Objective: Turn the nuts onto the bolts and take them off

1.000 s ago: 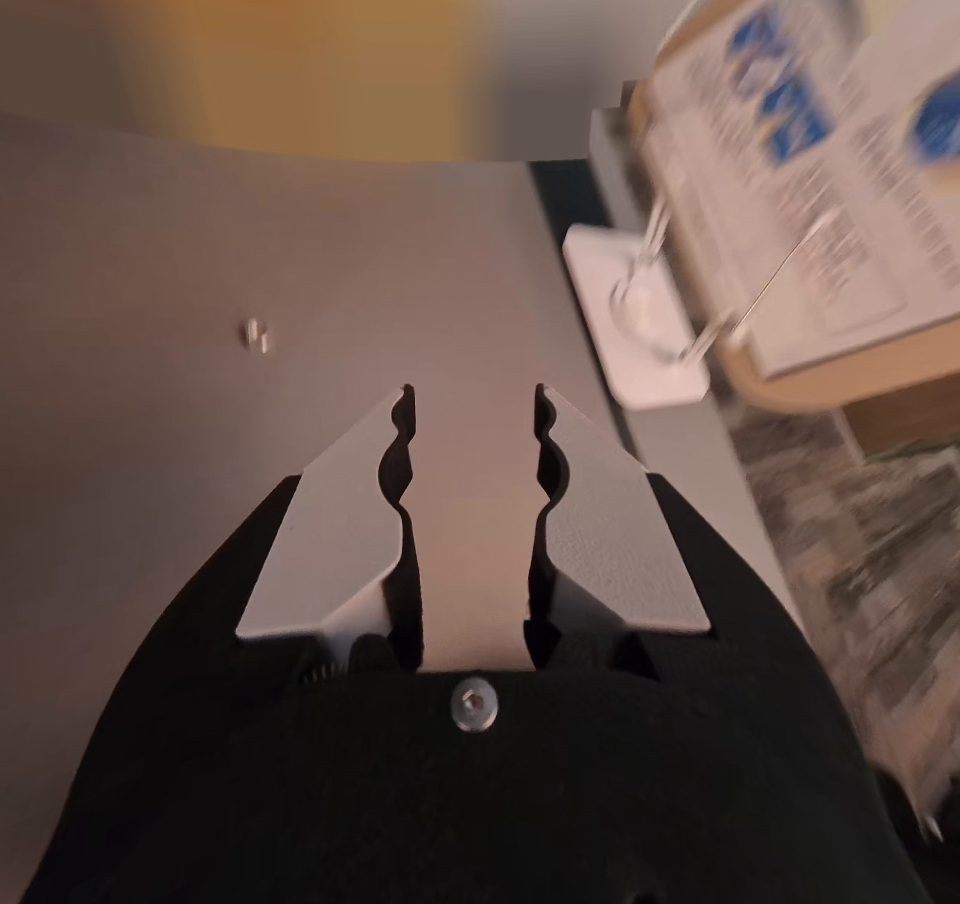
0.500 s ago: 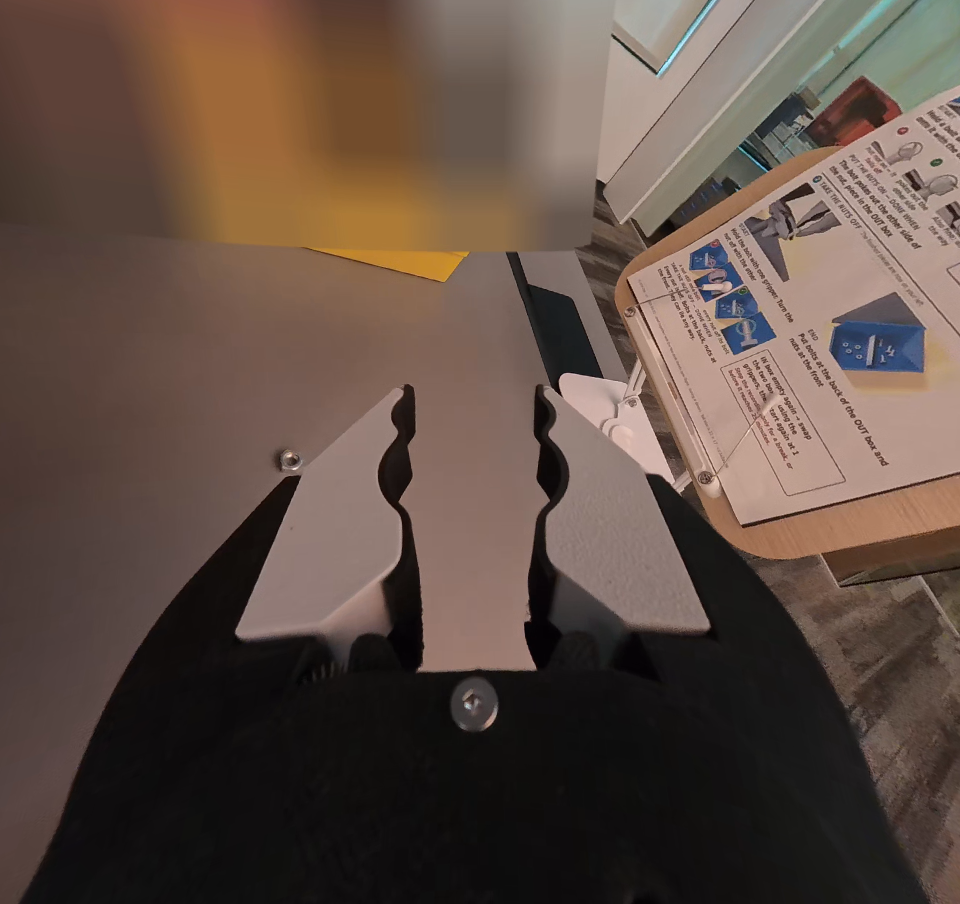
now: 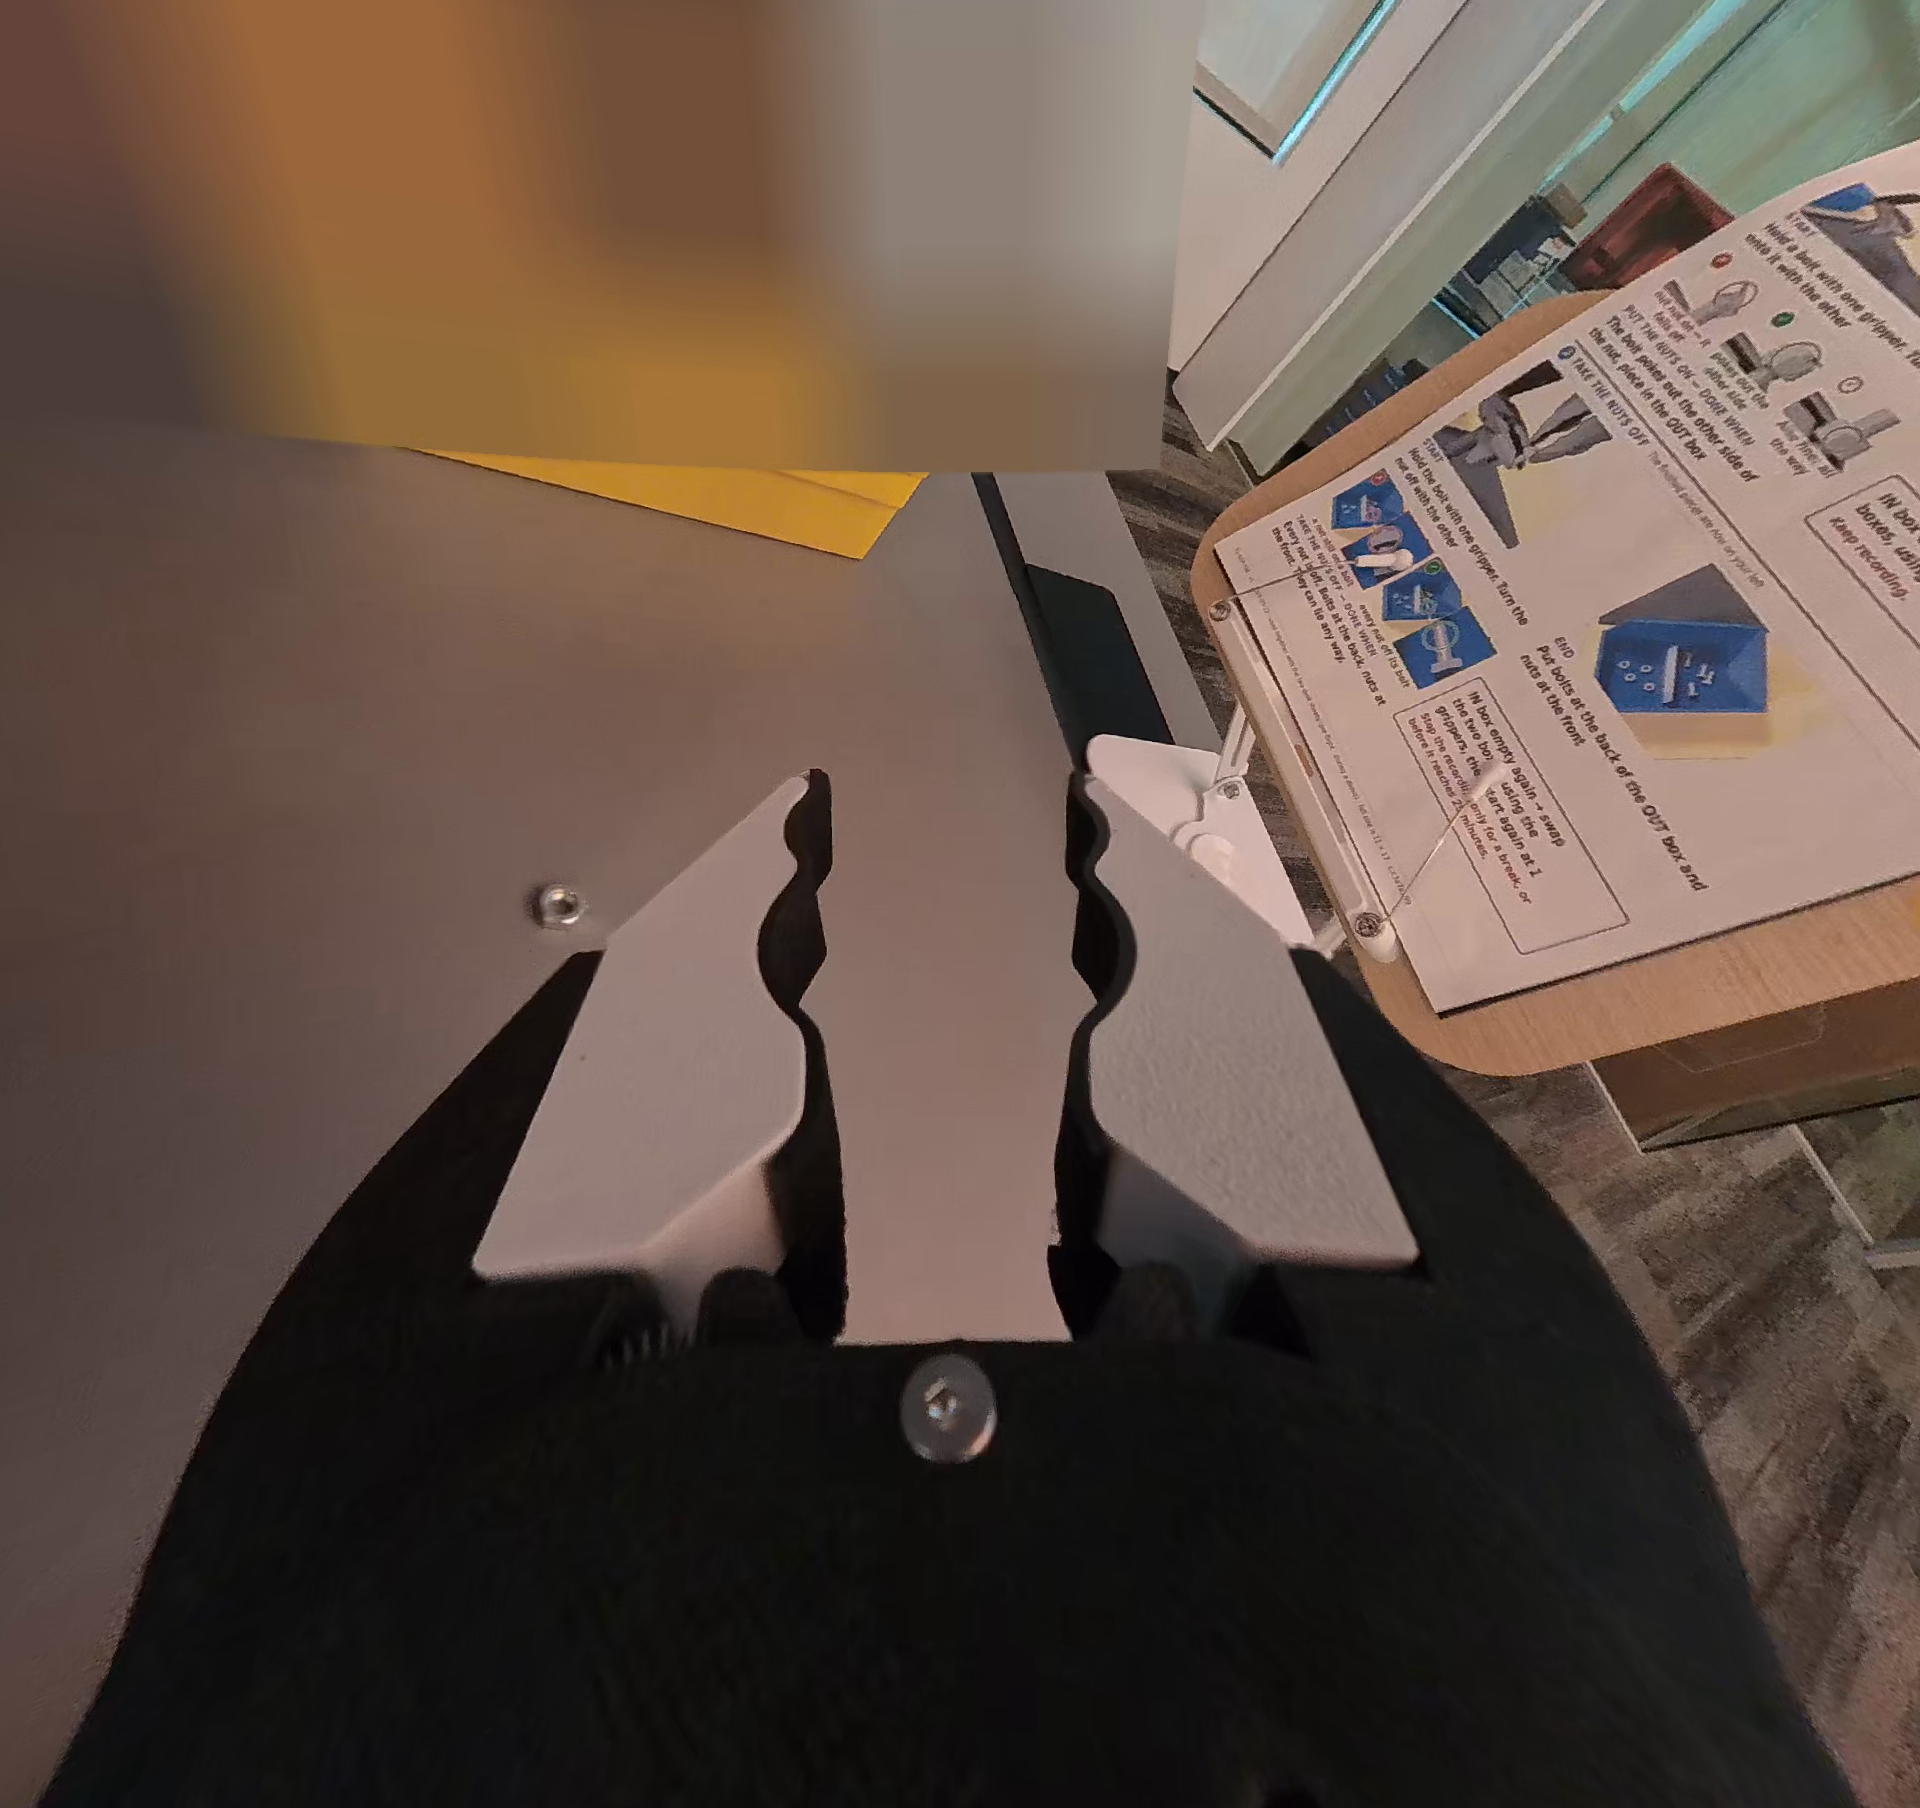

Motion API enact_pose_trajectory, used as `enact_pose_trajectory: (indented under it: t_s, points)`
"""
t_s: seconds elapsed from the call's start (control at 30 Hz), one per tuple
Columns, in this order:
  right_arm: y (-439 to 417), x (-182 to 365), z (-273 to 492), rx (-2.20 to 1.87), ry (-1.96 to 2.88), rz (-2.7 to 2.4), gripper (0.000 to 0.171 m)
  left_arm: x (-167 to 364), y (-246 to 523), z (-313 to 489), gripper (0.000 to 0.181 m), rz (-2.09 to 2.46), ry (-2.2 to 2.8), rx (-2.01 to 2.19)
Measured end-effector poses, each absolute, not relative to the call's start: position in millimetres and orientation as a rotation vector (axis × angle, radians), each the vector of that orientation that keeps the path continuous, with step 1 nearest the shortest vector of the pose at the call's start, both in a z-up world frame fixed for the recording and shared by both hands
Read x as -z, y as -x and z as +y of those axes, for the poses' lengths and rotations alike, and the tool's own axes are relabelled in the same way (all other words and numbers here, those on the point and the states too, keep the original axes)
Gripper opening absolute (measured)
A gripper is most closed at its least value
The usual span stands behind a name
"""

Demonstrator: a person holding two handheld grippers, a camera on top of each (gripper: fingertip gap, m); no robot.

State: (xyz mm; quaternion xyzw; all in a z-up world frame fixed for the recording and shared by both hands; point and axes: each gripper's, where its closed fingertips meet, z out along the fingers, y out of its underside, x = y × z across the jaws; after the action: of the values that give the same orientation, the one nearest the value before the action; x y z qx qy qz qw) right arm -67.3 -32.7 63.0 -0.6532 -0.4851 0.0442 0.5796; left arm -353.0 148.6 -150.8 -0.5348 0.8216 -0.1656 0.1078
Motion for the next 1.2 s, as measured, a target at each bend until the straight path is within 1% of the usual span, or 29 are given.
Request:
enact_pose_trajectory:
  t_s: [0.1,0.17,0.23,0.33,0.43,0.57,0.67,0.83,1.0,1.07,1.1,1.2]
  points:
    - [53,-63,-16,-0.023,1.591,-1.023,0.045,121,355,171,0.037,2.2,1.664,0.394]
    - [42,-59,-1,0.048,1.663,-0.932,0.049,79,353,184,0.037,1.973,1.696,0.371]
    - [22,-60,17,0.161,1.731,-0.766,0.053,25,348,187,0.037,1.715,1.701,0.406]
    - [-9,-60,34,0.396,1.804,-0.561,0.052,-41,335,158,0.036,1.436,1.705,0.491]
    - [-25,-56,37,0.466,1.851,-0.408,0.049,-67,308,107,0.036,1.338,1.676,0.467]
    - [-33,-54,32,0.513,1.872,-0.332,0.05,-61,247,30,0.036,1.301,1.631,0.54]
    - [-36,-55,28,0.57,1.877,-0.328,0.05,-45,200,-5,0.036,1.304,1.598,0.544]
    - [-26,-57,22,0.589,1.873,-0.372,0.05,-26,146,-20,0.036,1.268,1.531,0.481]
    - [-18,-45,20,0.573,1.903,-0.446,0.05,-13,123,-15,0.037,1.234,1.439,0.403]
    - [-1,-32,22,0.415,1.928,-0.497,0.048,-9,119,-15,0.036,1.258,1.357,0.385]
    - [14,-23,23,0.253,1.956,-0.527,0.047,-7,120,-15,0.036,1.266,1.312,0.372]
    - [78,-9,9,-0.45,1.994,-0.583,0.046,0,121,-30,0.036,1.357,1.151,0.418]
